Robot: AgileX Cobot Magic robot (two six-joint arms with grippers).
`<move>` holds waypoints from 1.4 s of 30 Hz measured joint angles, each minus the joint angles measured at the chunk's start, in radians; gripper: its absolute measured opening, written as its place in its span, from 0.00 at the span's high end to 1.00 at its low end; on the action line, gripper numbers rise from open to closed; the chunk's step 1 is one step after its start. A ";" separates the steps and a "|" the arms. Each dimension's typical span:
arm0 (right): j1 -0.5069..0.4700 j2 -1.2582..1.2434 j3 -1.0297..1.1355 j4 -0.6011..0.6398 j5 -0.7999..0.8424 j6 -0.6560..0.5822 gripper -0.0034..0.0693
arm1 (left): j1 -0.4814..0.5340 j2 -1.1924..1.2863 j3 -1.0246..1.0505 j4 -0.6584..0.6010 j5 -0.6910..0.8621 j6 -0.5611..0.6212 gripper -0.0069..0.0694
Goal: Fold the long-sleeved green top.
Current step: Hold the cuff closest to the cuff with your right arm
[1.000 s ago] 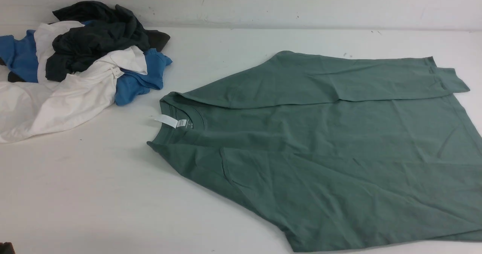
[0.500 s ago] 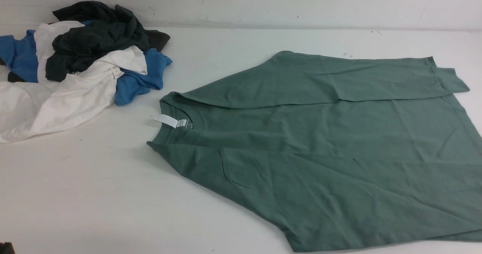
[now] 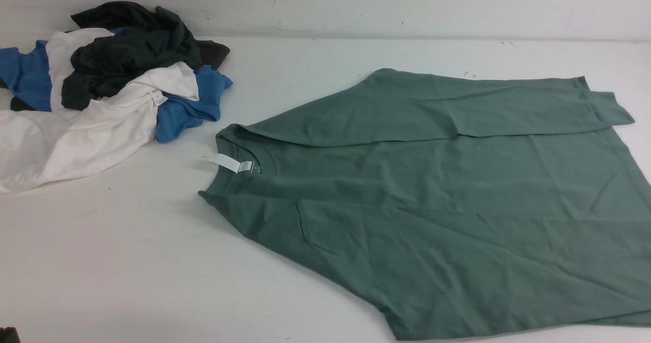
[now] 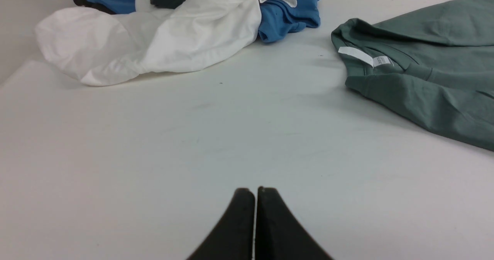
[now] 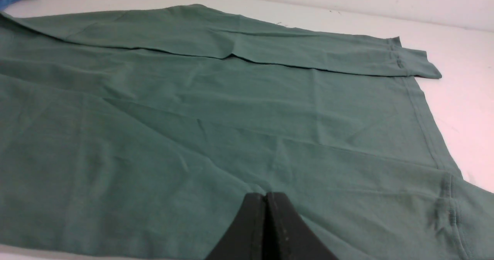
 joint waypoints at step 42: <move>-0.054 1.310 -0.846 -0.512 0.600 0.600 0.97 | 0.000 0.000 0.000 0.000 0.000 0.000 0.91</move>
